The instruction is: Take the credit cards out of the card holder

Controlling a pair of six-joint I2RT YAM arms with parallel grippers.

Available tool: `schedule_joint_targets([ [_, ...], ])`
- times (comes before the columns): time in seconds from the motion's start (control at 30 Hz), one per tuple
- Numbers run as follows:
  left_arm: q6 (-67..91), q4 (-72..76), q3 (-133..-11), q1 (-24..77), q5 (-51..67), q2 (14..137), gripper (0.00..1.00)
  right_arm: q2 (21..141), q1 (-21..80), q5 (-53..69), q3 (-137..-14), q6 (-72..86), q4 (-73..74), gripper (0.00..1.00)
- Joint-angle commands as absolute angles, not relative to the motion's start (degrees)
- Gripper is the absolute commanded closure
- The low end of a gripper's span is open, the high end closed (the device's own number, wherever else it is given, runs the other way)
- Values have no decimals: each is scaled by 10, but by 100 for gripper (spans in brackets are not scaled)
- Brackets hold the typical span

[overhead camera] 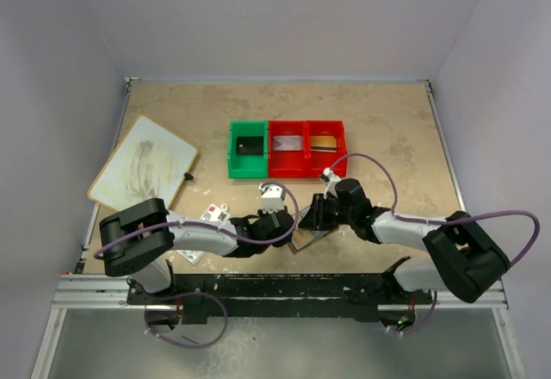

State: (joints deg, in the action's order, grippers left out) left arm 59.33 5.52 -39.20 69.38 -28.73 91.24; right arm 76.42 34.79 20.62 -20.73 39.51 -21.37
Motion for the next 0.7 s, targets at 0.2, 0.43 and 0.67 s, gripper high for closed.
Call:
schedule_joint_targets([
  [0.2, 612, 66, -370, 691, -285, 918, 84, 743, 330, 267, -189, 408, -253, 76],
  [0.43, 608, 49, -375, 691, -292, 913, 85, 741, 309, 278, -188, 410, -254, 84],
  [0.67, 605, 42, -376, 690, -292, 917, 87, 743, 298, 286, -188, 406, -256, 83],
])
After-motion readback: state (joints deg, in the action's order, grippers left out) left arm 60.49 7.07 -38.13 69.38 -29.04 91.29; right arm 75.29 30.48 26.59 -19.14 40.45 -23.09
